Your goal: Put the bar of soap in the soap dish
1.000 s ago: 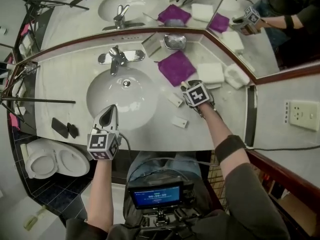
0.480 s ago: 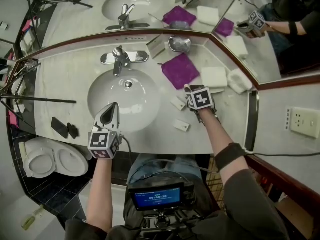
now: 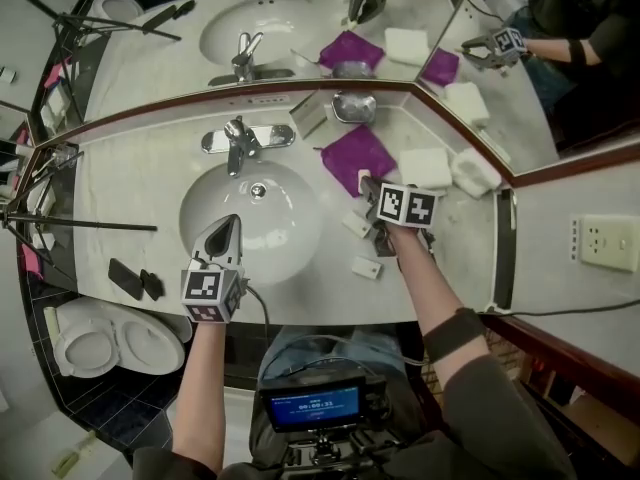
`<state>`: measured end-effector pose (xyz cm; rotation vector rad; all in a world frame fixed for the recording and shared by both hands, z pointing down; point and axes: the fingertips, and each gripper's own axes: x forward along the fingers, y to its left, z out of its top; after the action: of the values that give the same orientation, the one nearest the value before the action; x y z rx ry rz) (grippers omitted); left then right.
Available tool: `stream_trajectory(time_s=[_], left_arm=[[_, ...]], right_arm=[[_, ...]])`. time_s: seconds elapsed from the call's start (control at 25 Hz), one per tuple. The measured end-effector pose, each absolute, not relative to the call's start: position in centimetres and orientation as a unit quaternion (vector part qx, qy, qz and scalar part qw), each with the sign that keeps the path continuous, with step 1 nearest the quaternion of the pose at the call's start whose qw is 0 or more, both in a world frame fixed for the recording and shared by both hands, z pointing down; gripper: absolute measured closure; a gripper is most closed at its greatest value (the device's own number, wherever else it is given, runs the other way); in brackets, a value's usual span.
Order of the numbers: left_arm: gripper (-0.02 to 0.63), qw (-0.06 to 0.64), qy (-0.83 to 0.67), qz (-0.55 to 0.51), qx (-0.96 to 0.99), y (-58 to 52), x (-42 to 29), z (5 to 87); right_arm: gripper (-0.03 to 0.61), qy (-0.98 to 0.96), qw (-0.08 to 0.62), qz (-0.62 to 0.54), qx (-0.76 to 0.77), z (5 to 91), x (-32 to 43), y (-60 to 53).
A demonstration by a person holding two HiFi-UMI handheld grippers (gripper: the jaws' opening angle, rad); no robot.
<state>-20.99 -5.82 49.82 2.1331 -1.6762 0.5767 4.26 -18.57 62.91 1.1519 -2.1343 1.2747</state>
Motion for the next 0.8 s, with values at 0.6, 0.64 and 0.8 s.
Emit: stream_trajectory(time_s=[0.6,0.64,0.8], left_arm=[[0.613,0.155,-0.576,0.213,0.774,-10.6,-20.8,49.6],[0.613,0.155,-0.575,0.213,0.774,-10.8,-20.8,49.6],[0.613,0.155,-0.577,0.214,0.773,-11.1,-21.3,50.1]], right_arm=[[0.480,-0.731,0.000,0.502,0.461,57.9,-0.1,-30.3],[0.480,-0.727,-0.005,0.505,0.465,58.0,-0.2,-30.9],[0.480,-0.712,-0.013,0.514,0.477,58.8,-0.5,-32.9]])
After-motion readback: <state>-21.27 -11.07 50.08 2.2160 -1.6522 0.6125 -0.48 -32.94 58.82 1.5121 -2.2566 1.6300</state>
